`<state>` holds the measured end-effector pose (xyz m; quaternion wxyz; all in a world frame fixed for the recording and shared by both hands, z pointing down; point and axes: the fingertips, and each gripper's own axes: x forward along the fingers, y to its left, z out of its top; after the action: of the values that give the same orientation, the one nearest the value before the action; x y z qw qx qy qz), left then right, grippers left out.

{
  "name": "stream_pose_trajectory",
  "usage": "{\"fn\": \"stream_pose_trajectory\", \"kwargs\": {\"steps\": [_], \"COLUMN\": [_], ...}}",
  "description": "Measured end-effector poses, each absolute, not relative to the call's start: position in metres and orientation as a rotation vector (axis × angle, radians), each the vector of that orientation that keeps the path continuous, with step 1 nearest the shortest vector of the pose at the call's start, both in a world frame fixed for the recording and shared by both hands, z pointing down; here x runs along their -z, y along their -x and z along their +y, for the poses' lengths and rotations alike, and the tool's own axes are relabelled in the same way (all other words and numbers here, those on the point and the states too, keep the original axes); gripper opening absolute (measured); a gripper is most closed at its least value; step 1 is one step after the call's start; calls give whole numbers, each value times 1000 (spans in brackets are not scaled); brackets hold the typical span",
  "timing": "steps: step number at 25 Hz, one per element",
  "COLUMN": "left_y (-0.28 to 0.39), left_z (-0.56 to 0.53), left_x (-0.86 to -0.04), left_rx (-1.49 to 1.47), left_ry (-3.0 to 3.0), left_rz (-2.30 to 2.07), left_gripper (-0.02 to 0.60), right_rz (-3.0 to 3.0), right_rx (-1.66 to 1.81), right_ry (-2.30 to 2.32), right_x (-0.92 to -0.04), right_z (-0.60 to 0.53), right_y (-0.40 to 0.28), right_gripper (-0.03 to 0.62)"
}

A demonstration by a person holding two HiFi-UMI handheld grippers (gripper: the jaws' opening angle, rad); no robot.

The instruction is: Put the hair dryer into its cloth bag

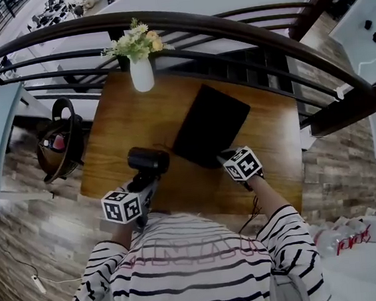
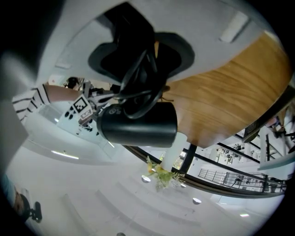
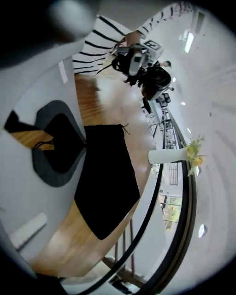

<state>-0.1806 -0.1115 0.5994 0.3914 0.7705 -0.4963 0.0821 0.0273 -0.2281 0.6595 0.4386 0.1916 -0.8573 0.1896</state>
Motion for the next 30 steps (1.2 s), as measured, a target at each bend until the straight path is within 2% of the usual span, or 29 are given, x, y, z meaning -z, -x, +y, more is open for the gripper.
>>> {"fn": "stream_pose_trajectory", "kwargs": {"steps": [12, 30], "left_y": [158, 84], "left_z": [-109, -119], "left_x": [-641, -689], "left_rx": [-424, -697], "left_ry": [-1993, -2005], "left_rz": [-1139, -879], "left_gripper": [164, 166], "right_rz": [-2336, -2447], "right_rx": [-1022, -1124], "right_ry": [-518, -557], "right_x": [-628, -598], "right_z": [-197, -182], "right_y": [25, 16], "right_gripper": [11, 12]}}
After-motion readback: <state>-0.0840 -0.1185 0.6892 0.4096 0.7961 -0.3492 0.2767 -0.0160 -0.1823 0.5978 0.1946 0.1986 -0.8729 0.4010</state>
